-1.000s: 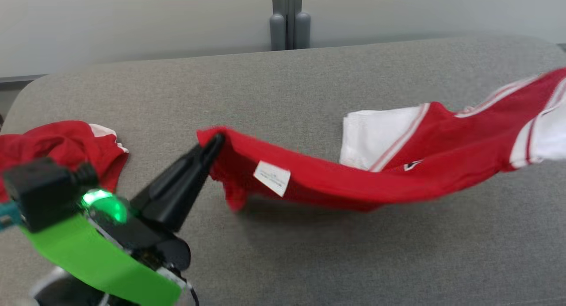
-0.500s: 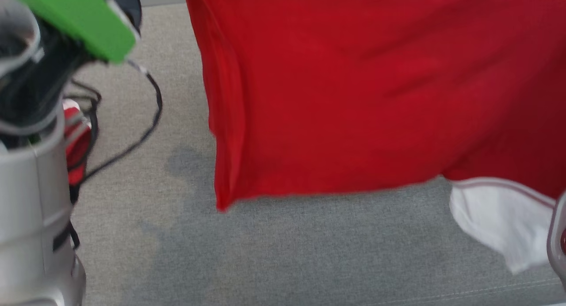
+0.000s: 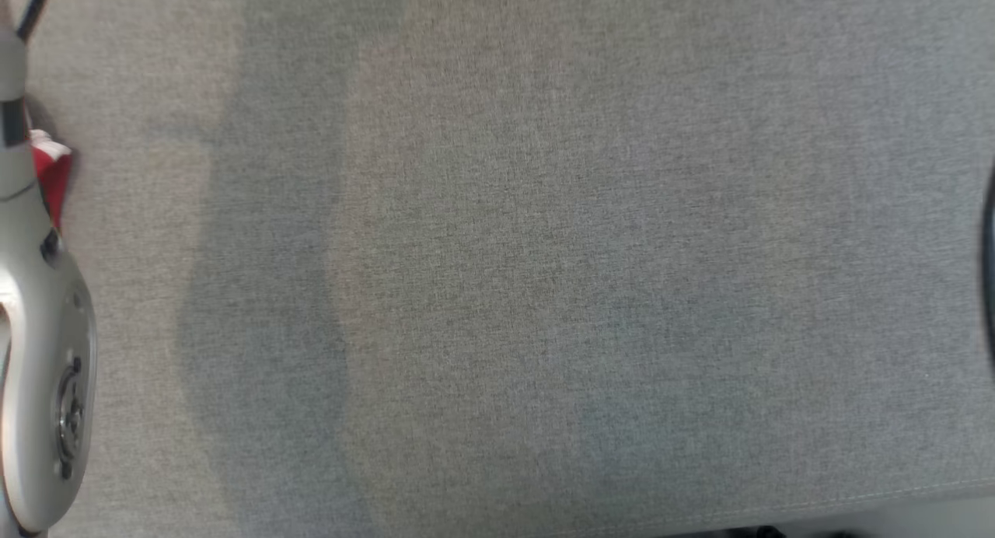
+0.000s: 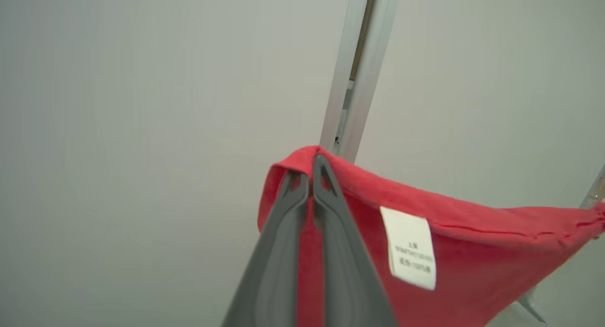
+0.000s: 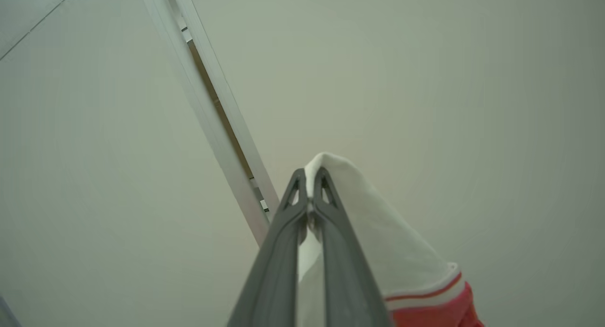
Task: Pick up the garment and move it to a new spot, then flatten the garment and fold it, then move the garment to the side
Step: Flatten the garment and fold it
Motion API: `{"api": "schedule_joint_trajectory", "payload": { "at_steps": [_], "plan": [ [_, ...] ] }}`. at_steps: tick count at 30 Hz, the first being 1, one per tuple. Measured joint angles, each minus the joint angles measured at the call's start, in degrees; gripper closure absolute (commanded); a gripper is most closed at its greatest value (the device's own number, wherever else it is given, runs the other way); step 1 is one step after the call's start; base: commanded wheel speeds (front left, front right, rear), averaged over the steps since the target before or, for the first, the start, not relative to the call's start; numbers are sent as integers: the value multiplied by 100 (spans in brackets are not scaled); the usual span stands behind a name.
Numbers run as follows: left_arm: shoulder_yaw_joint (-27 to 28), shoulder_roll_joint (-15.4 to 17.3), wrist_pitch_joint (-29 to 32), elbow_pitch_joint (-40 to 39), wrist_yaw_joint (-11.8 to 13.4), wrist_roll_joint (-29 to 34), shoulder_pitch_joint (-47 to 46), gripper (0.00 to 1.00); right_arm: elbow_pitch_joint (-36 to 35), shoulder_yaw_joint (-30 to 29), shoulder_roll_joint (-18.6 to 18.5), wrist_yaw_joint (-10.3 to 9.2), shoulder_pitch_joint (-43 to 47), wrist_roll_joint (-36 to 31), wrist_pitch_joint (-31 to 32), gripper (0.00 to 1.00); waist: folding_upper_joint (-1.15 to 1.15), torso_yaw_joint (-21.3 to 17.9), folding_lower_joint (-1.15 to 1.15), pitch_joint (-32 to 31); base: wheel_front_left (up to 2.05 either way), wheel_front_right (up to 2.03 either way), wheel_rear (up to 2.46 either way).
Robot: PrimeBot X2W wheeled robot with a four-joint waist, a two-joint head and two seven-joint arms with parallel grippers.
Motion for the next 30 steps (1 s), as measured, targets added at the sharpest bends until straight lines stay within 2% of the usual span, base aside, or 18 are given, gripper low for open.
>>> {"api": "schedule_joint_trajectory", "payload": {
  "at_steps": [4, 11, 15, 21, 25, 30],
  "plan": [
    [-188, 7, -801, 588, -214, 185, 543, 100, 55, 140, -38, -2, 858, 620, -231, 100, 0, -44, 0, 117, 0, 0, 0],
    [-509, 75, -1321, 1132, -409, -116, 2693, 100, -795, 254, -298, -1, 4228, 1630, -313, 100, 0, -75, -1, -230, 0, 0, 0],
    [-658, 104, -1490, 951, -432, -347, 3957, 100, -1513, 267, -259, 0, 6217, 2148, -347, 100, 0, -97, -2, -604, 0, 0, 0],
    [-827, 187, -1575, 133, -434, -617, 5707, 100, -2406, 296, -112, 1, 8346, 2752, -623, 100, 0, -118, -3, -1171, 0, 0, 0],
    [-847, 124, -1441, -768, -155, -858, 7137, 100, -2862, 191, -52, 3, 9794, 2895, -756, 100, 0, -128, -3, -1564, 0, 0, 0],
    [-984, 222, -768, -2046, 325, -1109, 8829, 100, -3163, 27, -5, 3, 11011, 3279, -967, 100, 0, -136, -3, -1906, 0, 0, 0]
  ]
}}
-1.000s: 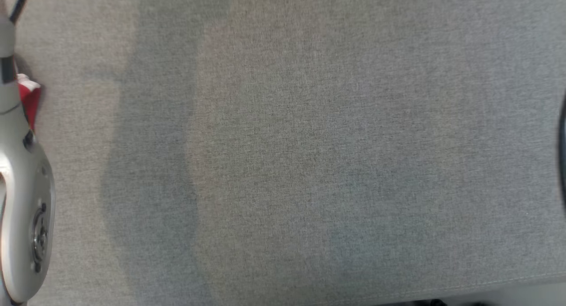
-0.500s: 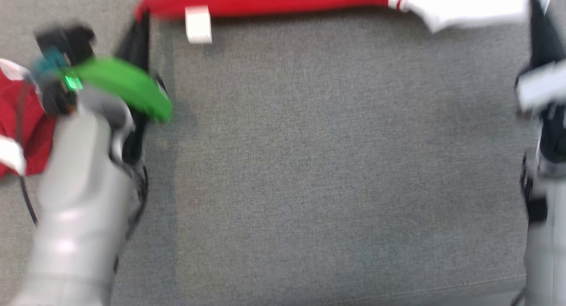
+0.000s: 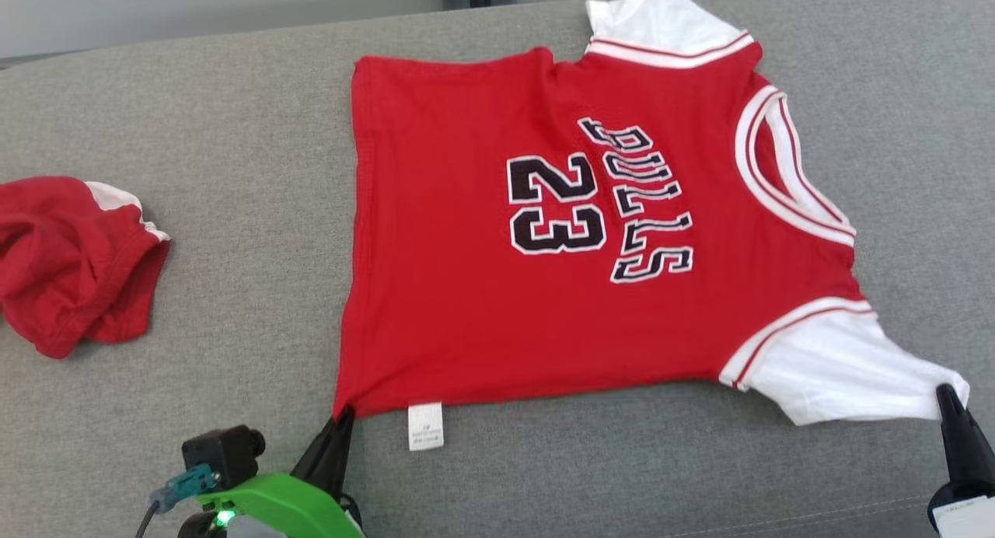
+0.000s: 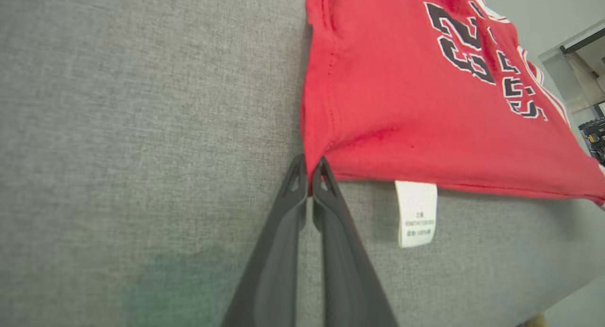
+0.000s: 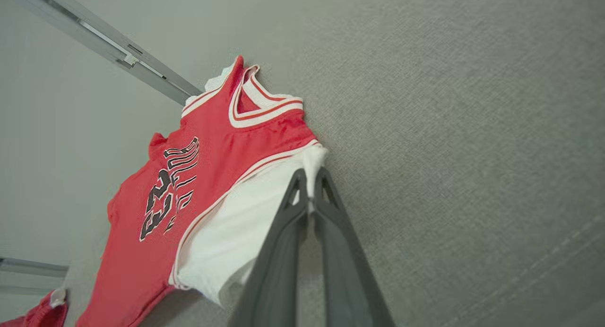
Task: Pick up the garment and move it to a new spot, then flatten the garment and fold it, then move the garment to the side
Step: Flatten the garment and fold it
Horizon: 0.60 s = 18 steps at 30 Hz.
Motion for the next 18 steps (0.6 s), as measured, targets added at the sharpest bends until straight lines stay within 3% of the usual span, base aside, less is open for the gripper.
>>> {"api": "schedule_joint_trajectory", "payload": {
  "at_steps": [5, 8, 18],
  "plan": [
    [-42, 399, 854, -1171, 503, 20, 360, 100, 24, -18, -15, 0, -30, -175, 0, 100, 0, -17, 0, 11, 0, 0, 0],
    [-63, 592, 1513, -1612, 742, 16, 203, 100, 16, -3, -244, 0, -503, -400, 326, 100, 0, -5, 0, 85, 0, 0, 0],
    [-4, 534, 3298, -1549, 1167, -613, -1479, 100, 456, 431, -821, -1, -2388, -1403, 1622, 100, 0, 23, 1, 474, 0, 0, 0]
  ]
}}
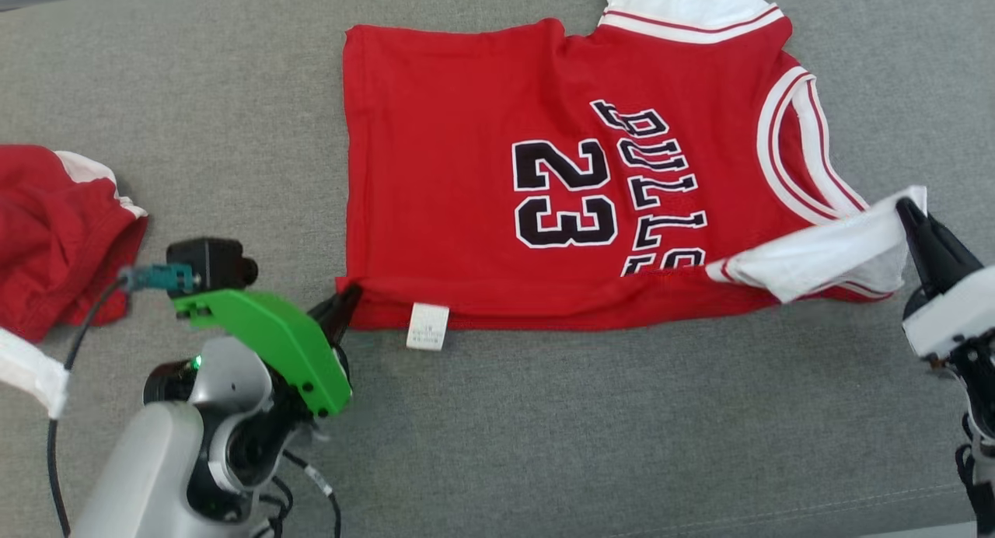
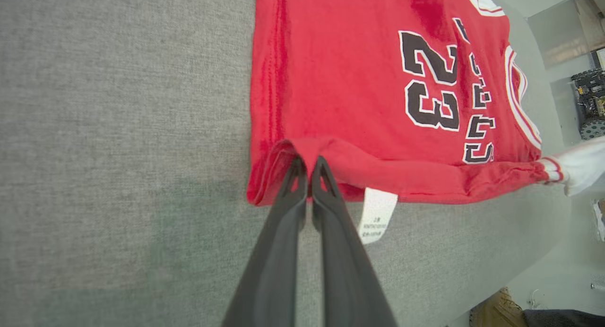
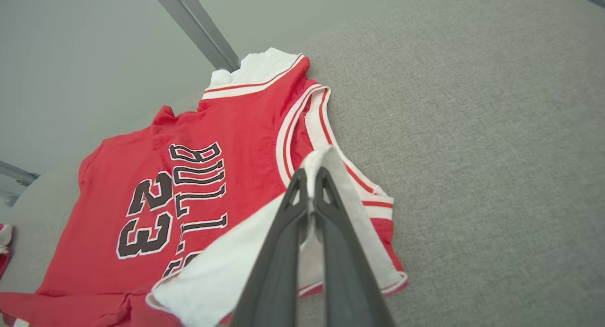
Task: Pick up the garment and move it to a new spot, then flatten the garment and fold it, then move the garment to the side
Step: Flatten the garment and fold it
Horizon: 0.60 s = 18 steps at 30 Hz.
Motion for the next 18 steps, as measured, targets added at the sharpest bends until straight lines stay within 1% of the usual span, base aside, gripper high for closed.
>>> {"api": "schedule_joint_trajectory", "payload": {
  "at_steps": [5, 8, 11, 12, 13, 14, 16, 18],
  "plan": [
    [183, -124, 566, 404, 260, -344, -789, 100, 465, 476, -220, 1, -745, -455, 258, 100, 0, -17, 0, 209, 0, 0, 0],
    [238, -116, 780, 578, 323, -427, -1122, 100, 680, 703, -289, -1, -1068, -553, 248, 100, 0, -43, 0, 293, 0, 0, 0],
    [232, -80, 880, 818, 334, -438, -1360, 100, 904, 875, -331, -1, -1337, -655, 31, 100, 0, -95, 0, 336, 0, 0, 0],
    [231, -76, 878, 898, 352, -423, -1422, 92, 969, 926, -356, -1, -1394, -719, -80, 0, 0, -111, 0, 340, 0, 0, 0],
    [216, -68, 869, 944, 334, -396, -1461, 70, 1031, 953, -368, -1, -1427, -754, -140, 0, 0, -125, 0, 338, 0, 0, 0],
    [236, -78, 810, 987, 320, -380, -1484, 0, 1115, 981, -368, -1, -1453, -794, -185, 0, 0, -144, 0, 331, 0, 0, 0],
    [282, -87, 781, 1006, 314, -411, -1479, 0, 1161, 1044, -398, -1, -1456, -848, -298, 0, 0, -181, 0, 316, 0, 0, 0],
    [390, -53, 705, 866, 275, -467, -1402, 0, 1066, 1162, -559, -1, -1440, -948, -471, 0, 0, -229, 0, 298, 0, 0, 0]
  ]
}}
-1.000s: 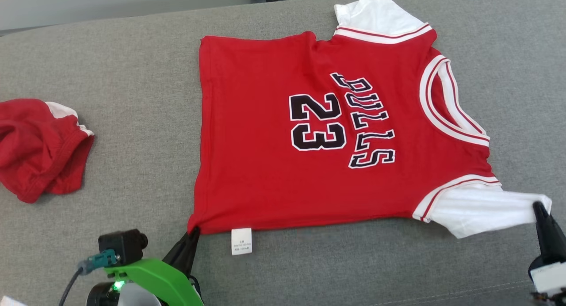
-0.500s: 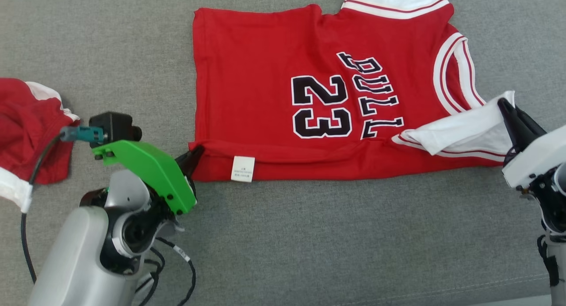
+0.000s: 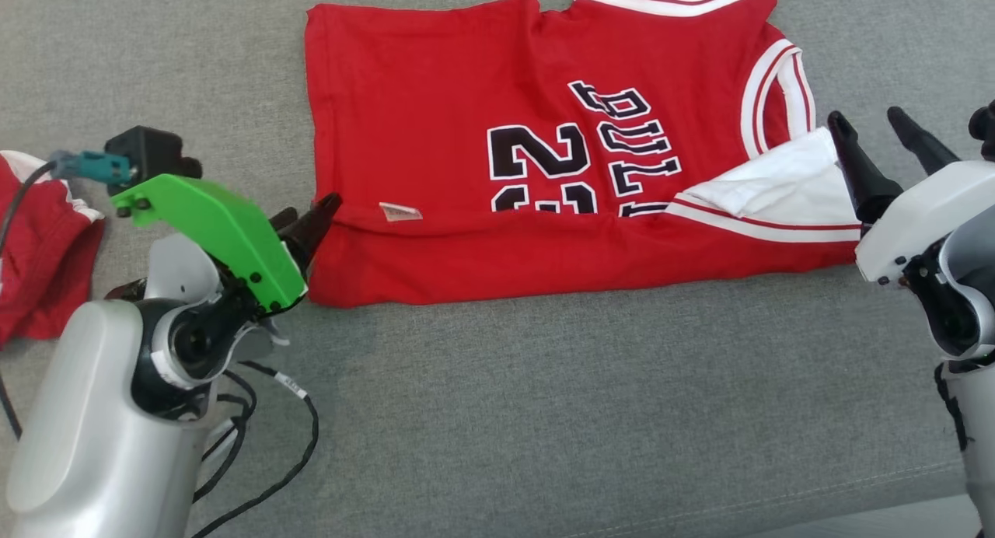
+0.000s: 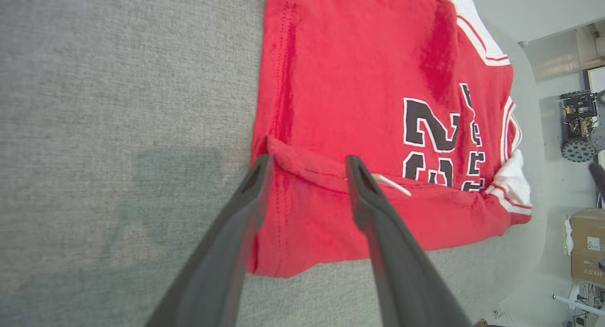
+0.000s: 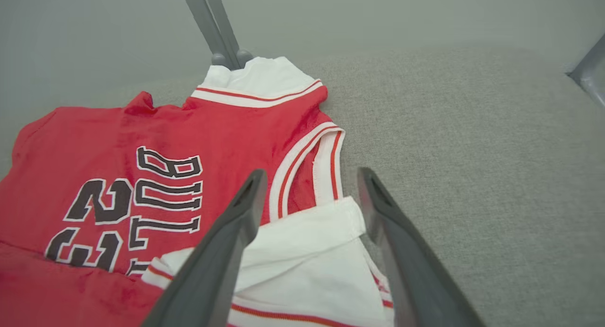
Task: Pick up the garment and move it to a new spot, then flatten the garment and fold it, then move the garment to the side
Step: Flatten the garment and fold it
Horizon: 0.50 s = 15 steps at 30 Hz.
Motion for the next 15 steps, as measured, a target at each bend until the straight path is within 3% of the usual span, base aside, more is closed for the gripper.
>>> {"api": "schedule_joint_trajectory", "payload": {
  "at_steps": [7, 11, 15],
  "plan": [
    [40, 667, -189, -949, -315, 220, 1092, 0, -436, 240, -709, 2, 1005, -136, 212, 0, 0, -124, 0, 7, 0, 0, 0],
    [-104, 766, -370, -1090, -416, 377, 1507, 0, -469, 143, -850, 2, 1386, -263, 389, 0, 0, -98, 0, 151, 0, 0, 0],
    [-255, 701, -434, -949, -545, 431, 1488, 0, -396, 96, -747, 3, 1383, -321, 571, 0, 0, -19, 0, 307, 0, 0, 0]
  ]
}}
